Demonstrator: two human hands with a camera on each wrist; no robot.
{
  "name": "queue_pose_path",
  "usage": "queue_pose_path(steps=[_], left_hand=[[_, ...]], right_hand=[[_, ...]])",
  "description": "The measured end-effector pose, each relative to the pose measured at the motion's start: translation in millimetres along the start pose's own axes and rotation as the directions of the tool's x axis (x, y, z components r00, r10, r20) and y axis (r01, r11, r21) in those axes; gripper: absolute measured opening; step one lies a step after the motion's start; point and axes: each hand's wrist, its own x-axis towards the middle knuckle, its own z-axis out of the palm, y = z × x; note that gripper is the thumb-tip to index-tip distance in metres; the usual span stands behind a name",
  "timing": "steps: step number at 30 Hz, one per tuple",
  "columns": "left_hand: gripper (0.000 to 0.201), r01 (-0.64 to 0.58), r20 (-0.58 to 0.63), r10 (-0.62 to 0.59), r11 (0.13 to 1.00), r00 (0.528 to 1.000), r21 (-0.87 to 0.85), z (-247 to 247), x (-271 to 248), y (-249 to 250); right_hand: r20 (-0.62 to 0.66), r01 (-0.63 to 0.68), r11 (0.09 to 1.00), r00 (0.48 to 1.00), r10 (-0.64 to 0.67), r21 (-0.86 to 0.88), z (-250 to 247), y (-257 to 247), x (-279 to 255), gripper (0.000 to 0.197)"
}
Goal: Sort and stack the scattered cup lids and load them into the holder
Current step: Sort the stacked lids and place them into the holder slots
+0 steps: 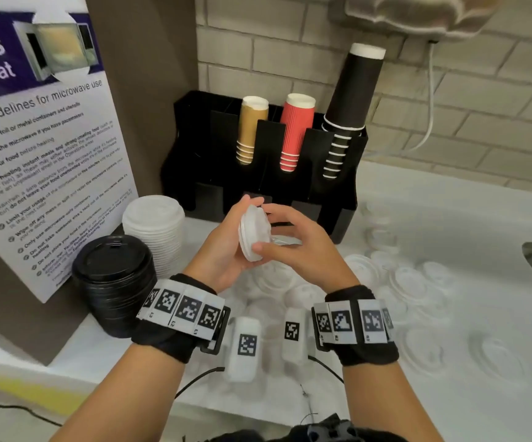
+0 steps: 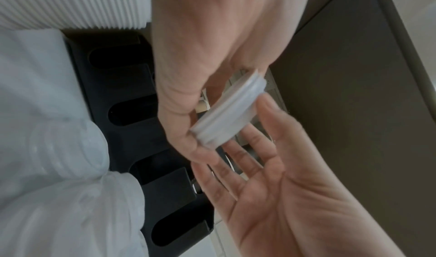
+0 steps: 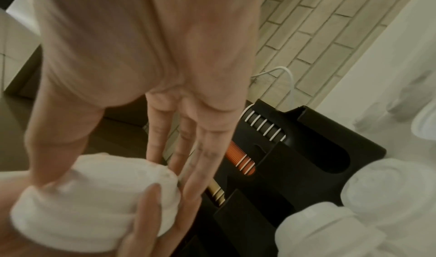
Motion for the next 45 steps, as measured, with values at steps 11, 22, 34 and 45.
queue_pose_path(steps=[11,22,34,45], left_hand=[[0.044,-0.025,-0.216,0.033,0.999,0.976,0.038,-8.0,-0.7,2.4],[0.052,-0.009,-0.214,0.005,1.000,0.977,-0.016,-22.0,0.9,-4.9],[0.066,0.061,-0.158,-0.047,0.995,0.986,0.084,-12.6,3.3,-12.3],[0.075,0.062,-0.045,-0.056,0.988,0.997,0.144,1.3,-0.6,-11.8]], right_hand=[[0.019,-0.351,0.757,0.902,0.431,-0.551,-23.8,41.4,54.6,0.047],[0.126,-0.331,0.544,0.758,0.640,-0.771,-10.0,58.6,73.8,0.071],[0.201,-0.290,0.931,0.948,0.248,0.220,-15.8,21.1,28.6,0.031],[0.103,-0.106,0.979,0.991,0.088,0.174,3.9,9.7,9.2,0.040]])
